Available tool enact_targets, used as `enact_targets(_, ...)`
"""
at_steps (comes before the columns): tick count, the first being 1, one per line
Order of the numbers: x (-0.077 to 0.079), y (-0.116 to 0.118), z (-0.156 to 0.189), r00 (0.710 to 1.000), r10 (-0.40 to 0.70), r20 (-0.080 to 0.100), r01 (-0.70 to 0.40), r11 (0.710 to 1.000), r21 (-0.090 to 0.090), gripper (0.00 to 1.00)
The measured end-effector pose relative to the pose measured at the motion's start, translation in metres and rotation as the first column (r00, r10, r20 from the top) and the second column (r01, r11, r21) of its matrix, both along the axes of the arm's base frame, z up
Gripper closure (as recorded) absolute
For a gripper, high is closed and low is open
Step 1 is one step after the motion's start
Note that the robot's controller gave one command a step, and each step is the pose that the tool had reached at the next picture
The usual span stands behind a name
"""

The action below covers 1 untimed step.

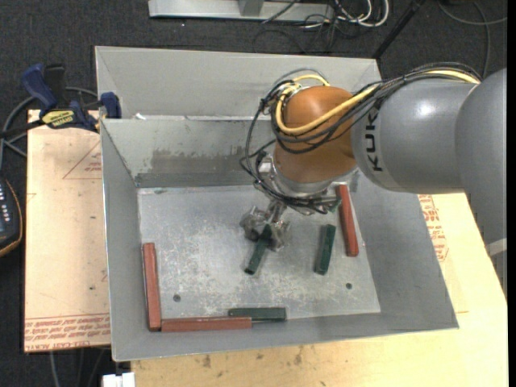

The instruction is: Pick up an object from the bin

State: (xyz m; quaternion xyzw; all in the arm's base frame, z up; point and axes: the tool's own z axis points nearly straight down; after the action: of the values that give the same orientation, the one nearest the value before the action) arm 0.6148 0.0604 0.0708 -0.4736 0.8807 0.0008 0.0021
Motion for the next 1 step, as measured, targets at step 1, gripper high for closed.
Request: enact_targets(1,-0.0494,0.0163,0.1514,0.998,0.06,0.007,-0.06,0.998,-0.001,1.0)
